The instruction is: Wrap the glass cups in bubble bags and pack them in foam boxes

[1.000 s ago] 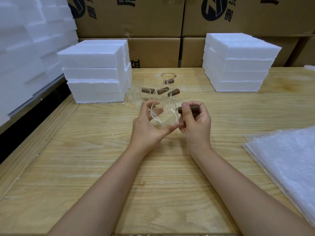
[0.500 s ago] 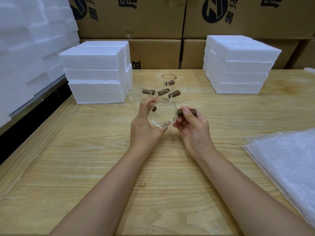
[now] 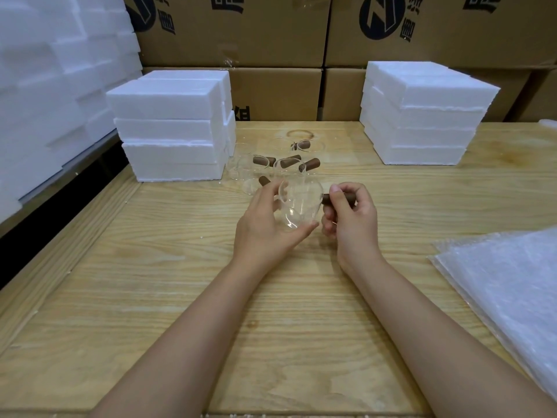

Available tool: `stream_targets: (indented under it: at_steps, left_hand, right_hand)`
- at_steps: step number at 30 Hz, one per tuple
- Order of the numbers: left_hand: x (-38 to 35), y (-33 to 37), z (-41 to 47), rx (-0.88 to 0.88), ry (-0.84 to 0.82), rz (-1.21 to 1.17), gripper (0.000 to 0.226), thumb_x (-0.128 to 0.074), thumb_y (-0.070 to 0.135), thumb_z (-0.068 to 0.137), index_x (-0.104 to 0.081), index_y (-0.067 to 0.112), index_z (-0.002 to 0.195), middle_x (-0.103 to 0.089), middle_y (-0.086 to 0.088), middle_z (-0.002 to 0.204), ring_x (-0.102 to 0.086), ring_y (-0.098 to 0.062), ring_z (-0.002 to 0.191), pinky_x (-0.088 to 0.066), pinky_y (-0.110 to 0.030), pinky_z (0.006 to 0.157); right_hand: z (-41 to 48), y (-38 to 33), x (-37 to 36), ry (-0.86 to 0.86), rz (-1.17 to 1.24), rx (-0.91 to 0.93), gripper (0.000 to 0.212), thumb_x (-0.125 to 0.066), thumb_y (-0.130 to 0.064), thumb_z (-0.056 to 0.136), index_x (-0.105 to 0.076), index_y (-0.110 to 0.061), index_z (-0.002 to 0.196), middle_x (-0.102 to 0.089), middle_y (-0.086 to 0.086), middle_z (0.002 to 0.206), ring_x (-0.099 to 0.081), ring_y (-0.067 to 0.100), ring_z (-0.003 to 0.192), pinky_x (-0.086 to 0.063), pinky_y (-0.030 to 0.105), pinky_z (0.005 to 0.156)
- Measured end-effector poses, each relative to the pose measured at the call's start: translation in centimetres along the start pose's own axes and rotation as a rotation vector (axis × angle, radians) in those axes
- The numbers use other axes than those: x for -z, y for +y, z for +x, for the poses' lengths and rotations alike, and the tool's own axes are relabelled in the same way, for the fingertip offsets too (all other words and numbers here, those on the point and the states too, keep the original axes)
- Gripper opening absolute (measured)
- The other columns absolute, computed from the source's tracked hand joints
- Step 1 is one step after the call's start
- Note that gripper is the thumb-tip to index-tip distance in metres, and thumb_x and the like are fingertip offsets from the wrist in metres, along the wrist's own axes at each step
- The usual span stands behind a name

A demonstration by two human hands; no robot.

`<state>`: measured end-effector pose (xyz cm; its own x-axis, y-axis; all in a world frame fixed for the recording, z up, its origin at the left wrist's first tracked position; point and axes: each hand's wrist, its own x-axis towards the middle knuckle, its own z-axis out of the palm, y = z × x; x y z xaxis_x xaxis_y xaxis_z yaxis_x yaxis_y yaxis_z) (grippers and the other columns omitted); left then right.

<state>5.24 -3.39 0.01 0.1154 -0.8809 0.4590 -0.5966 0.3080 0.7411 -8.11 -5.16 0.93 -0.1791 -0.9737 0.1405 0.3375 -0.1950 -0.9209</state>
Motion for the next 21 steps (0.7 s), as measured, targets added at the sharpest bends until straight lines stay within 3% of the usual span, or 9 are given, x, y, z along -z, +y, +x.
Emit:
stream_targets:
  at_steps: [4, 8, 15, 17, 18, 21]
  left_hand:
    - [-0.4, -0.5, 0.3, 0.089, -0.071, 0.128, 0.072, -0.082, 0.05, 0.064, -0.049, 0.024, 0.122, -0.06, 0.008, 0.111, -0.061, -0.012, 0.106, -0.049, -0.034, 0.088]
    - [-0.7, -0.7, 0.5, 0.14, -0.089, 0.232, 0.073, -0.079, 0.056, 0.063, -0.049, 0.022, 0.12, -0.062, 0.009, 0.11, -0.061, -0.012, 0.106, -0.047, -0.03, 0.083]
    - [-0.7, -0.8, 0.4, 0.164, -0.118, 0.224, 0.078, -0.08, 0.053, 0.062, -0.044, 0.021, 0.123, -0.058, 0.007, 0.116, -0.058, -0.011, 0.107, -0.048, -0.031, 0.086]
    - [-0.8, -1.0, 0.5, 0.164, -0.112, 0.205, 0.079, -0.081, 0.048, 0.064, -0.043, 0.019, 0.126, -0.056, 0.005, 0.121, -0.056, -0.012, 0.108, -0.047, -0.031, 0.087]
    - [-0.8, -1.1, 0.5, 0.169, -0.104, 0.192, 0.078, -0.081, 0.045, 0.065, -0.043, 0.018, 0.127, -0.054, 0.004, 0.123, -0.056, -0.013, 0.11, -0.046, -0.03, 0.088]
    - [-0.6, -1.5, 0.7, 0.2, -0.056, 0.141, 0.075, -0.081, 0.034, 0.067, -0.041, 0.015, 0.128, -0.05, -0.001, 0.126, -0.052, -0.019, 0.113, -0.042, -0.029, 0.093]
  right_hand:
    - [0.6, 0.6, 0.5, 0.01, -0.369, 0.021, 0.028, -0.059, -0.026, 0.093, -0.057, -0.036, 0.067, -0.063, -0.007, 0.069, -0.043, 0.001, 0.047, -0.033, 0.024, 0.052]
    - [1.0, 1.0, 0.8, 0.018, -0.476, -0.018, 0.022, -0.059, -0.029, 0.091, -0.057, -0.03, 0.07, -0.069, -0.006, 0.077, -0.044, -0.003, 0.043, -0.031, 0.023, 0.054]
    - [1.0, 1.0, 0.7, 0.042, -0.618, 0.058, 0.016, -0.063, -0.025, 0.09, -0.06, -0.024, 0.074, -0.064, -0.017, 0.066, -0.053, -0.008, 0.055, -0.037, 0.018, 0.056]
    - [0.7, 0.2, 0.7, 0.024, -0.685, 0.072, 0.005, -0.061, -0.026, 0.091, -0.062, -0.022, 0.088, -0.061, -0.006, 0.092, -0.052, -0.006, 0.067, -0.034, 0.016, 0.059]
    - [0.6, -0.5, 0.8, 0.01, -0.758, 0.074, 0.011, -0.06, -0.029, 0.092, -0.062, -0.022, 0.1, -0.053, -0.001, 0.105, -0.049, -0.003, 0.077, -0.032, 0.014, 0.063]
    - [0.3, -4.3, 1.4, -0.099, -0.997, 0.086, 0.025, -0.058, -0.033, 0.092, -0.057, -0.021, 0.114, -0.051, -0.001, 0.109, -0.048, 0.01, 0.091, -0.032, 0.02, 0.072]
